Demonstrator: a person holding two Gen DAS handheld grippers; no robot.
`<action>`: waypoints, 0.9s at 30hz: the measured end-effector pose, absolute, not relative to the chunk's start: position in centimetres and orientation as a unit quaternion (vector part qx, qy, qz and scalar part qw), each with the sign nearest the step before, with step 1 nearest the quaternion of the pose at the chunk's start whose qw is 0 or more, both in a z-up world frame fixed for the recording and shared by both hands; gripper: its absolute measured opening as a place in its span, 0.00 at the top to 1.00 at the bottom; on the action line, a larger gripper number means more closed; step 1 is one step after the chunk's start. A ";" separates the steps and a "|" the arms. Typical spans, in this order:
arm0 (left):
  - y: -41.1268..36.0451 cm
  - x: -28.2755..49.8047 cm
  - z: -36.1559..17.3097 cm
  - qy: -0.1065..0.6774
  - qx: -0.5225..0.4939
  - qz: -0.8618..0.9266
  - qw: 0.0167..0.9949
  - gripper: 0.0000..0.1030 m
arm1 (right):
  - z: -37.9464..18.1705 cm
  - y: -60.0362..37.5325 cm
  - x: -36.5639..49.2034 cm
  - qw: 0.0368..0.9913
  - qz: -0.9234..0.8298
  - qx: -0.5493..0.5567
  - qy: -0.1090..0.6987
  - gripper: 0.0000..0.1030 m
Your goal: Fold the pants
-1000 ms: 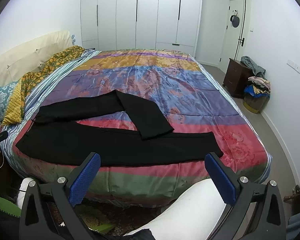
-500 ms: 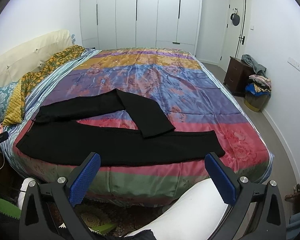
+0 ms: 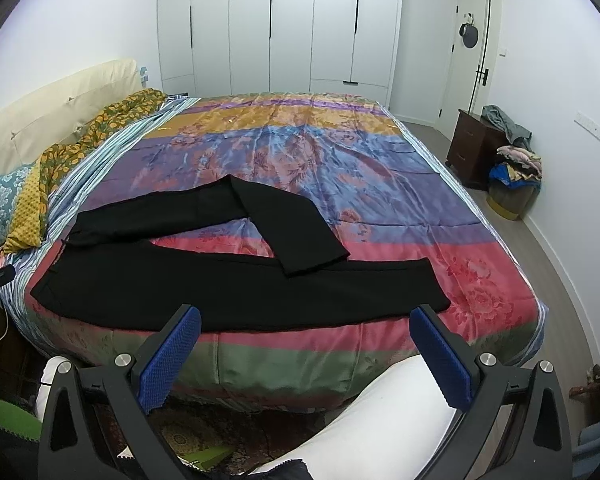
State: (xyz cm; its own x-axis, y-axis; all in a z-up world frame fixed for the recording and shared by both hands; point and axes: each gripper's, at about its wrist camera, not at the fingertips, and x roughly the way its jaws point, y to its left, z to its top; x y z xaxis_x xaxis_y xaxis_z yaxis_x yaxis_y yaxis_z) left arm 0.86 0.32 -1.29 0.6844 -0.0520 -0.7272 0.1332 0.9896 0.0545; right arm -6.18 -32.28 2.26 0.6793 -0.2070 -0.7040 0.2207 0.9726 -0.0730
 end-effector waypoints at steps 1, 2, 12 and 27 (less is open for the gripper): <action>0.3 0.9 -1.3 0.394 0.052 -0.051 0.916 0.00 | 2.2 -32.3 -6.1 0.916 -0.116 0.009 0.384 0.00; 0.3 0.9 -1.3 0.393 0.051 -0.051 0.917 0.00 | 2.1 -32.3 -6.0 0.916 -0.115 0.009 0.385 0.00; 0.1 1.0 -1.3 0.394 0.050 -0.051 0.916 0.00 | 1.9 -32.2 -5.8 0.915 -0.114 0.011 0.388 0.00; 0.0 1.2 -1.6 0.398 0.048 -0.053 0.915 0.00 | 1.4 -32.4 -5.3 0.910 -0.110 0.013 0.400 0.00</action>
State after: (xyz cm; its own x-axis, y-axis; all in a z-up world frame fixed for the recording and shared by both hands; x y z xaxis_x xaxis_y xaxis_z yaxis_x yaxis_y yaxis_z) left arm 1.19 -0.03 -1.63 0.6782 -0.0589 -0.7325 0.1355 0.9897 0.0459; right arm -5.27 -32.43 1.37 0.6564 -0.1892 -0.7303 0.2095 0.9757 -0.0644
